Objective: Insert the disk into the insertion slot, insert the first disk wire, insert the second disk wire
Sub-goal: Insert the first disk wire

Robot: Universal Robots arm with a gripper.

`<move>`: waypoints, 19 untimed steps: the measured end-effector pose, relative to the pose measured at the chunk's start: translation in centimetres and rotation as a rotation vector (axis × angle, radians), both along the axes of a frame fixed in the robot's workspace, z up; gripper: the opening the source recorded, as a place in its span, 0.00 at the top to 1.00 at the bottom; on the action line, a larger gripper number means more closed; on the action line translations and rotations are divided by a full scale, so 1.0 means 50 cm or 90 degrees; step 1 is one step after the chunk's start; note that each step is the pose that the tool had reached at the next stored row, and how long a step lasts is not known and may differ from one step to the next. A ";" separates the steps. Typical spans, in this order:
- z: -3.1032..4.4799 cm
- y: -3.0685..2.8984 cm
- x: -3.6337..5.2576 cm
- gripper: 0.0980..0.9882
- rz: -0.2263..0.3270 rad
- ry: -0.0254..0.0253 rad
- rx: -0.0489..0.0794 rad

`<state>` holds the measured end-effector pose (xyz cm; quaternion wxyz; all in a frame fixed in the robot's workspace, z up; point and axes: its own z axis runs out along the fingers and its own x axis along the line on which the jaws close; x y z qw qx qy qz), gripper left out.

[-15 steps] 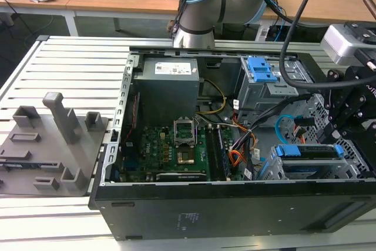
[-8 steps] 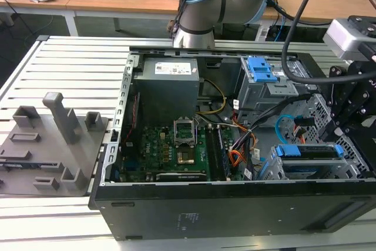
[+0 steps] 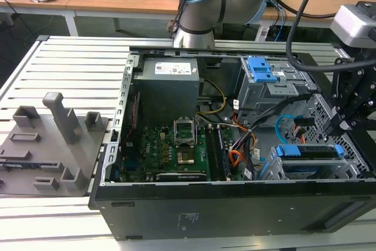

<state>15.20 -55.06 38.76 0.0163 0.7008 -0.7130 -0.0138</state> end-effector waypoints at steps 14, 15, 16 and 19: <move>0.022 0.000 0.000 0.99 0.000 0.0000 -0.001; 0.022 0.000 0.000 0.99 0.000 0.0000 -0.001; 0.023 0.000 0.000 0.99 0.000 0.0000 -0.001; 0.024 0.000 0.000 0.77 0.000 0.0000 -0.001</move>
